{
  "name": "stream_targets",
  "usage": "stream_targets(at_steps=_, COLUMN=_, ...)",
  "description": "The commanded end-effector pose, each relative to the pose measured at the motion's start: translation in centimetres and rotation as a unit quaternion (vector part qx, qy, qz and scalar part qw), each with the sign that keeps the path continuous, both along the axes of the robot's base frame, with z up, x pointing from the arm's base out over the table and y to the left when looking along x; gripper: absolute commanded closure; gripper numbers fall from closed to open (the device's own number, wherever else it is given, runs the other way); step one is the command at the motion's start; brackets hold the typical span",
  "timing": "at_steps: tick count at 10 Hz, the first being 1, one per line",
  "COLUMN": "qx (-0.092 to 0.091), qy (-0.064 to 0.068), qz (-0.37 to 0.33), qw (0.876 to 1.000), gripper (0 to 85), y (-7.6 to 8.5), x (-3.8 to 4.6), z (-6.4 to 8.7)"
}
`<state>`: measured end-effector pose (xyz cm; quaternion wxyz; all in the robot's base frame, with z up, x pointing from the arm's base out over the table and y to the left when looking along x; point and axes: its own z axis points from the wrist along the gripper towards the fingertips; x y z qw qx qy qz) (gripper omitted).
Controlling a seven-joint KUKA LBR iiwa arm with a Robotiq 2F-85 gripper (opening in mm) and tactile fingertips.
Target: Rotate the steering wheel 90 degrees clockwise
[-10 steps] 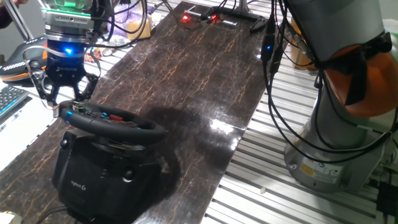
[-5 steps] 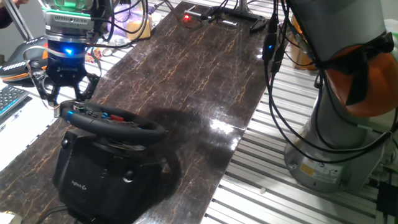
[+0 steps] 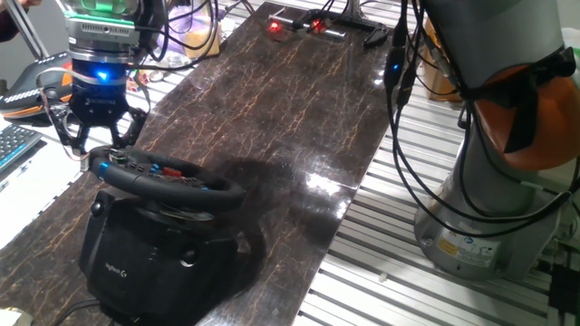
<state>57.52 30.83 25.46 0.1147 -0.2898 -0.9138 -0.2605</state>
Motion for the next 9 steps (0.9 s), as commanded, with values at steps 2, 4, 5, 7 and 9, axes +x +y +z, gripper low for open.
stream_targets(at_steps=2, qx=0.008, qy=-0.006, qz=0.008, qw=1.000, gripper=84.0, y=0.14, x=-0.04, z=0.09)
stream_targets(at_steps=4, qx=0.008, qy=-0.005, qz=0.008, qw=1.000, gripper=84.0, y=0.20, x=-0.06, z=0.12)
stream_targets(at_steps=5, qx=0.008, qy=-0.004, qz=0.008, qw=1.000, gripper=84.0, y=0.19, x=-0.08, z=0.14)
stream_targets(at_steps=7, qx=0.008, qy=-0.003, qz=0.007, qw=1.000, gripper=84.0, y=0.14, x=-0.08, z=0.18)
stream_targets(at_steps=9, qx=0.009, qy=-0.001, qz=0.003, qw=1.000, gripper=84.0, y=0.10, x=-0.02, z=0.13)
